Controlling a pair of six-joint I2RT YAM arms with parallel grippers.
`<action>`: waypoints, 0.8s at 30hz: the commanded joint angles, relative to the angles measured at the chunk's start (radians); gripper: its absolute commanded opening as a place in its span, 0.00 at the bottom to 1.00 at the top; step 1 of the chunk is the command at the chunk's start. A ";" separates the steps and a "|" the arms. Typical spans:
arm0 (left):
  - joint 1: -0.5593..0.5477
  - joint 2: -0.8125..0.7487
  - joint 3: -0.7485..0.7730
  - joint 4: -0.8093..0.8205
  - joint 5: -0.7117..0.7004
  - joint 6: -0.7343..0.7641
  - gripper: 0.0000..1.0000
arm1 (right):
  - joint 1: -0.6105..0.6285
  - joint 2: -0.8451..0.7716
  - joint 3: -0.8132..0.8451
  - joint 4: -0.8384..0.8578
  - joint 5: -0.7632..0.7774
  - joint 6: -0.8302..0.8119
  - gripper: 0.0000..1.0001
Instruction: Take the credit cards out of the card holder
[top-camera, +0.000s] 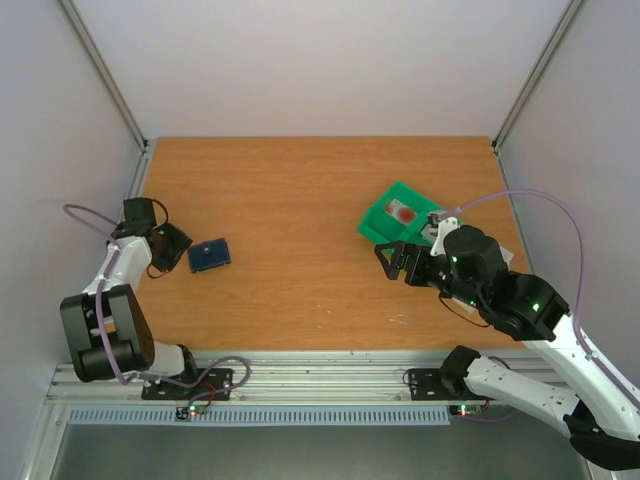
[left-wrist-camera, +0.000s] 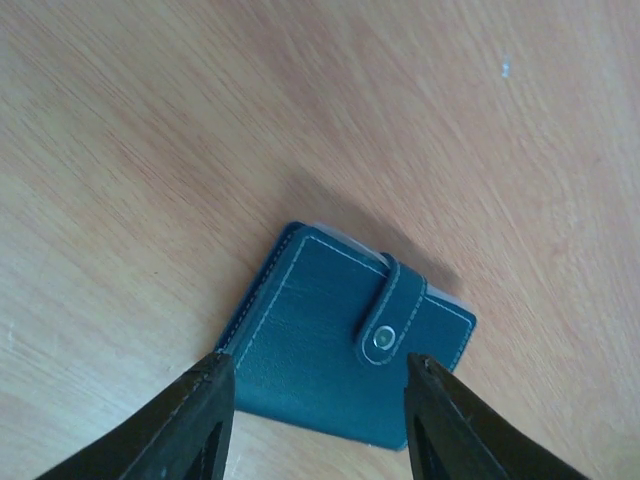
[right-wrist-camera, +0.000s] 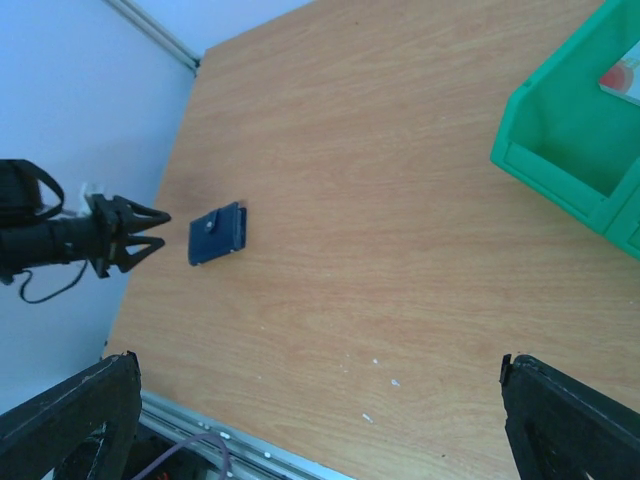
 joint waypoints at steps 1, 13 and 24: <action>0.010 0.055 -0.018 0.113 -0.025 -0.042 0.48 | 0.008 -0.018 -0.001 0.029 -0.005 -0.019 0.98; 0.010 0.120 -0.094 0.228 0.033 -0.031 0.49 | 0.008 -0.016 -0.001 0.019 -0.003 -0.016 0.98; 0.009 0.147 -0.134 0.290 0.091 -0.019 0.34 | 0.008 -0.009 -0.005 0.026 -0.016 -0.008 0.98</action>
